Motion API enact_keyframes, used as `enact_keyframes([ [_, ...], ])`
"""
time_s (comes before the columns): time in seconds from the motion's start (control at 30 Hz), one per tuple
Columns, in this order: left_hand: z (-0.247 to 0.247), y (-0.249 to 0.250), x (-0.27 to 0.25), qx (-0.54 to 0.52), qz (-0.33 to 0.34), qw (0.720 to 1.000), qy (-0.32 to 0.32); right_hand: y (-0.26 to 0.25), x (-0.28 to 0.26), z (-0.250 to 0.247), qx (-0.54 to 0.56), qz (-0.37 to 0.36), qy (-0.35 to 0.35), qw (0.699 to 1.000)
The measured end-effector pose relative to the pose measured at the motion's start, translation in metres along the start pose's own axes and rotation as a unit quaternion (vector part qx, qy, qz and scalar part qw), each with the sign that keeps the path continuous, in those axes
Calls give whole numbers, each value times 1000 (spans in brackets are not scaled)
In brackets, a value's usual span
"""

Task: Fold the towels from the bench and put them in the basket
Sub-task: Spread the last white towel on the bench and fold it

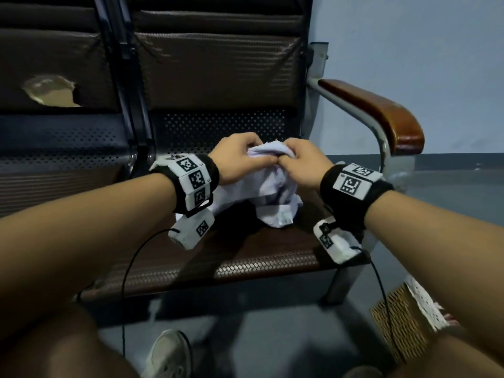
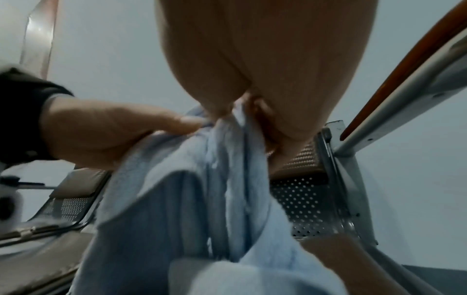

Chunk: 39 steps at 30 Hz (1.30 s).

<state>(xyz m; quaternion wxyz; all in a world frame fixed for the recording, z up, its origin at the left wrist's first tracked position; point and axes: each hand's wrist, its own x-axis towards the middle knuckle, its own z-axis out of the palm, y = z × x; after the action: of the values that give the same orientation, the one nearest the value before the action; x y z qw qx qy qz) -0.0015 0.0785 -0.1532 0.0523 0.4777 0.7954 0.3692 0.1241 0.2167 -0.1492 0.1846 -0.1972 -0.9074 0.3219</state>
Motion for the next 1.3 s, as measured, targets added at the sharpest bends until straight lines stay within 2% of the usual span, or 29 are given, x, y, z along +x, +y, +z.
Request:
enact_keyframes([
  [0.07, 2, -13, -8, 59, -22, 998, -28, 7, -1, -6, 35, 11, 37, 999],
  [0.13, 9, -31, -19, 155, -47, 981, -103, 17, 0, -12, 83, 59, 52, 993],
  [0.2, 12, -45, -28, 164, -67, 976, -129, 30, 0, -17, 128, 109, 51, 984],
  [0.33, 13, -43, -28, -25, -90, 994, -57, 45, -8, -9, -19, 81, 17, 996],
  [0.43, 20, -18, -24, -138, -123, 983, -12, 40, -18, 3, -50, -23, -12, 998],
  [0.5, 25, -6, -23, -183, -135, 974, -17, 35, -20, 11, -127, -76, -76, 986],
  [0.57, 26, 1, -24, -203, -130, 969, -45, 32, -23, 21, -167, -80, -125, 975],
  [0.63, 24, 4, -27, -165, -107, 978, -70, 32, -23, 23, -156, -73, -102, 980],
  [0.73, 16, 0, -27, -38, -58, 992, -104, 32, -20, 15, -120, -72, -61, 988],
  [0.8, 14, -12, -28, 64, -85, 991, -78, 30, -19, 10, -104, -70, -51, 991],
  [0.87, 14, -23, -30, 139, -116, 983, -22, 24, -19, 9, -84, -77, -42, 993],
  [0.93, 16, -28, -33, 175, -93, 980, 32, 17, -19, 11, -59, -95, -12, 994],
  [1.0, 17, -23, -34, 174, -25, 981, 78, 10, -17, 12, -28, -103, 22, 994],
  [1.07, 18, -15, -31, 123, 16, 989, 85, 5, -15, 15, 2, -101, 36, 994],
  [1.13, 20, -6, -30, 53, 10, 997, 47, 2, -15, 17, 12, -100, 35, 994],
  [1.2, 23, -1, -30, 32, -1, 999, 5, 0, -15, 18, 17, -104, 32, 994],
  [1.23, 22, -1, -30, 40, -7, 999, 1, 0, -15, 18, 17, -105, 30, 994],
  [1.3, 19, -3, -27, 53, -27, 998, 33, 3, -16, 16, 8, -96, 14, 995],
])
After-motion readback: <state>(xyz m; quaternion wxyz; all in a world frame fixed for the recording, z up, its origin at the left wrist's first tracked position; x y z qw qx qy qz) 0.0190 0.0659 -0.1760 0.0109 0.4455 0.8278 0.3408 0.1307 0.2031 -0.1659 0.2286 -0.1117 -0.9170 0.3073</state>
